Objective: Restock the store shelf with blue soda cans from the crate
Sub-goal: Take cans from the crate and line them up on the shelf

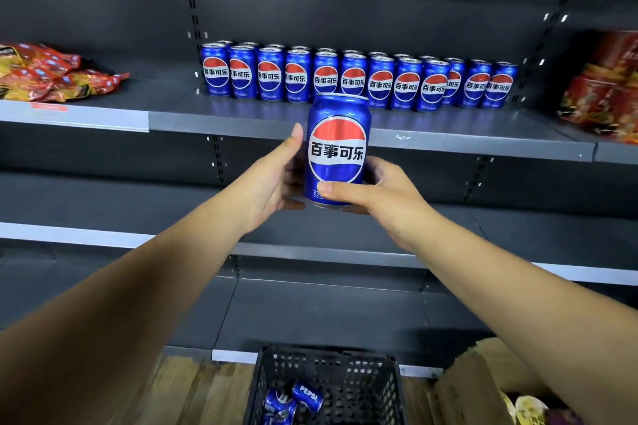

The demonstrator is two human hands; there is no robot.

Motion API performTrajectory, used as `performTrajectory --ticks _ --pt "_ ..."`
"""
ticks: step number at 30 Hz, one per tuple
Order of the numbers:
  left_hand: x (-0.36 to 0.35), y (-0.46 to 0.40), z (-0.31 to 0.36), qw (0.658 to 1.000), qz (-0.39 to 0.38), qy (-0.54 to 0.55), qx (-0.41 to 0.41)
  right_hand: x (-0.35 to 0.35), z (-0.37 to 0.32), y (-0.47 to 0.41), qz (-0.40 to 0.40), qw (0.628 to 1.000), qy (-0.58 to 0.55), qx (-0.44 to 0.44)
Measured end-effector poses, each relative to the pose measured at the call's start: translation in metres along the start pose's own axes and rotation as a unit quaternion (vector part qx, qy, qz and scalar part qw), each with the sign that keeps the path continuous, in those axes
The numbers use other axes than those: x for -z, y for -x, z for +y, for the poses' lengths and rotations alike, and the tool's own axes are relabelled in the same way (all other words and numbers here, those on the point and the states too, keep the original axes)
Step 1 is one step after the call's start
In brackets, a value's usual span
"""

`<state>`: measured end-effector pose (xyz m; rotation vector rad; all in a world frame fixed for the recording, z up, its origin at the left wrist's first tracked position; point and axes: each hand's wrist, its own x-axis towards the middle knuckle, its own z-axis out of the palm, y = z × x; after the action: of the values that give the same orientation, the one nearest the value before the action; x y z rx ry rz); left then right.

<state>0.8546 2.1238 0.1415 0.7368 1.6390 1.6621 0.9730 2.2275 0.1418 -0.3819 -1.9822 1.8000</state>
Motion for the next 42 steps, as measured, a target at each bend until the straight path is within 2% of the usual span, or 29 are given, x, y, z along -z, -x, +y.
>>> performTrajectory --ticks 6,15,22,25,29,33,38,42 --pt "0.000 -0.009 -0.004 0.996 0.020 -0.086 0.021 0.015 0.003 -0.008 0.047 0.999 0.014 0.008" --pt "-0.015 -0.042 -0.008 0.994 0.027 -0.096 0.042 0.052 0.012 -0.025 0.066 0.997 0.038 -0.004" --pt "-0.054 -0.092 -0.004 0.994 0.031 -0.096 0.034 0.102 0.018 -0.048 0.086 0.995 0.044 -0.008" --pt "-0.077 -0.118 0.002 0.991 0.049 -0.127 0.008 0.131 0.017 -0.063 0.093 0.994 0.049 -0.009" --pt "-0.106 -0.161 0.010 0.968 0.078 -0.224 -0.084 0.175 0.014 -0.087 0.106 0.992 0.062 -0.016" --pt "-0.136 -0.205 0.023 0.949 0.087 -0.259 -0.157 0.218 0.010 -0.115 0.132 0.989 0.074 -0.009" --pt "-0.171 -0.258 0.034 0.933 0.092 -0.298 -0.180 0.263 0.011 -0.156 0.157 0.985 0.073 -0.006" --pt "-0.192 -0.297 0.036 0.918 0.106 -0.337 -0.181 0.299 0.017 -0.183 0.157 0.981 0.114 0.002"
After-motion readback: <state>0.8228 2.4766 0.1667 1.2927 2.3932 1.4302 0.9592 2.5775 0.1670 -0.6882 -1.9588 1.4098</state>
